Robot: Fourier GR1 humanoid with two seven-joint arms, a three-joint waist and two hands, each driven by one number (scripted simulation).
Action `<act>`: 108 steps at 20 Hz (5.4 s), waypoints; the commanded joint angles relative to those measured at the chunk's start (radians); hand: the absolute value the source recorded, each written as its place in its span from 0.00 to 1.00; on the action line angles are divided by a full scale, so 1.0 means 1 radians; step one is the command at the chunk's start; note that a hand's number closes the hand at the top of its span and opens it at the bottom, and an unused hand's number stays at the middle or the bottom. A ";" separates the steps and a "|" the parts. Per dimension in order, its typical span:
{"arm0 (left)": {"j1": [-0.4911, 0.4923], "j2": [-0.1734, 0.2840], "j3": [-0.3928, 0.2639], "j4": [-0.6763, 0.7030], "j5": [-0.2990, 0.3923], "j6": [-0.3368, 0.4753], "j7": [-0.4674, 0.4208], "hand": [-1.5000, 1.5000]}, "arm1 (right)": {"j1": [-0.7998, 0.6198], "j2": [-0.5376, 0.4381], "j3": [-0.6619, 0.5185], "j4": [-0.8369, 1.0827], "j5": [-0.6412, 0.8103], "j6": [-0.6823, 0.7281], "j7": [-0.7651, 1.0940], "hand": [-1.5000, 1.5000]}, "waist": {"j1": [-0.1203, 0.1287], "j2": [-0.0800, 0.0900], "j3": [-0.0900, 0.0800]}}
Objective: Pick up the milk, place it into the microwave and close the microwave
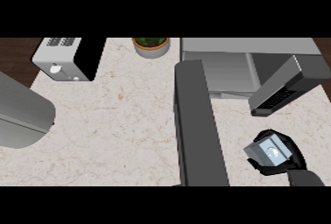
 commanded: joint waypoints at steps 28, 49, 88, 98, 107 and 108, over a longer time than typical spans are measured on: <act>-0.024 0.019 0.027 -0.052 0.127 0.005 0.067 0.00 | -0.438 0.046 -0.089 0.194 -0.055 -0.182 0.056 1.00 | 0.013 0.010 0.001; -0.187 0.104 0.053 0.040 0.133 0.004 0.060 0.00 | -0.683 -0.055 -0.075 0.284 0.018 -0.483 0.267 1.00 | 0.110 0.060 0.005; -0.314 0.185 0.062 0.095 0.100 0.020 0.099 0.00 | -0.770 -0.113 -0.141 0.303 -0.015 -0.545 0.294 0.00 | 0.183 0.104 0.014; -0.355 0.198 0.048 0.120 0.074 0.017 0.106 0.00 | -0.863 -0.029 -0.045 0.352 0.081 -0.530 0.409 0.00 | 0.196 0.092 0.003; -0.369 0.201 0.026 0.144 0.058 0.019 0.128 0.00 | -0.923 0.073 -0.059 0.335 0.072 -0.605 0.442 0.00 | 0.172 0.079 0.003; -0.374 0.192 0.014 0.167 0.043 0.012 0.121 0.00 | -0.919 0.105 -0.060 0.329 0.072 -0.620 0.422 0.00 | 0.170 0.082 0.002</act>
